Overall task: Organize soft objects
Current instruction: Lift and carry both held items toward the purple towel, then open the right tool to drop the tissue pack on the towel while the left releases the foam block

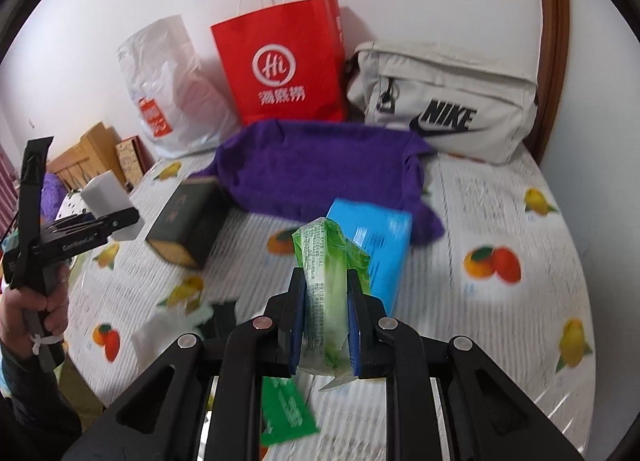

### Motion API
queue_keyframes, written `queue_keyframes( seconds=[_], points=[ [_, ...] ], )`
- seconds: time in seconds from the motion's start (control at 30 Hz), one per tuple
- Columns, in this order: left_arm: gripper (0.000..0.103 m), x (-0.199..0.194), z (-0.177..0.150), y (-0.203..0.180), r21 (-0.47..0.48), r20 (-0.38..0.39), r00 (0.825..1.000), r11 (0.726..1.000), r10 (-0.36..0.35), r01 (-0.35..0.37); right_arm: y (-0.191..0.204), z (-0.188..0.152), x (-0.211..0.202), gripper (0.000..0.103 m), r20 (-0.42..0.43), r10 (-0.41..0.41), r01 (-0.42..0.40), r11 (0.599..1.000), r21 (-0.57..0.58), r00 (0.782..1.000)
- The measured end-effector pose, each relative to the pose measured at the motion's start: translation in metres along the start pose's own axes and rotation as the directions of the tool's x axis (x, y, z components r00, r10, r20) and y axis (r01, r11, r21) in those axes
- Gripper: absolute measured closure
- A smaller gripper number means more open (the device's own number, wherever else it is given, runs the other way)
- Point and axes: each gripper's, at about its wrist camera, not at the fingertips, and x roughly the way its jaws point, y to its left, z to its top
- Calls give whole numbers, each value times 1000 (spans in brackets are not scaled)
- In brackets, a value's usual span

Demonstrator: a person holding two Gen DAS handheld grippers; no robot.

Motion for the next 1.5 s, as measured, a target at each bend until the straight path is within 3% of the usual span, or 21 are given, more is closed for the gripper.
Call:
queue_keyframes(
  seconds=[0.33,0.8,1.17,1.3,1.5],
  points=[
    [54,25,56,-3,30,22,1000,1000,5,-5,-10,60,34,85,36,-12,12,1000,0,999],
    [54,126,119,-19,77,-60,998,996,-34,39,-34,121,129,85,-8,-21,21,1000,1,1000],
    [54,197,144,-30,93,-143,988,993,-56,70,-47,124,193,85,-126,-33,32,999,-13,992],
    [53,216,146,-33,101,-190,980,991,-62,82,-50,123,204,84,-153,-49,47,999,-20,987],
    [53,233,152,-34,93,-194,979,993,-55,74,-56,122,214,84,-173,-56,56,998,-3,983]
  ],
)
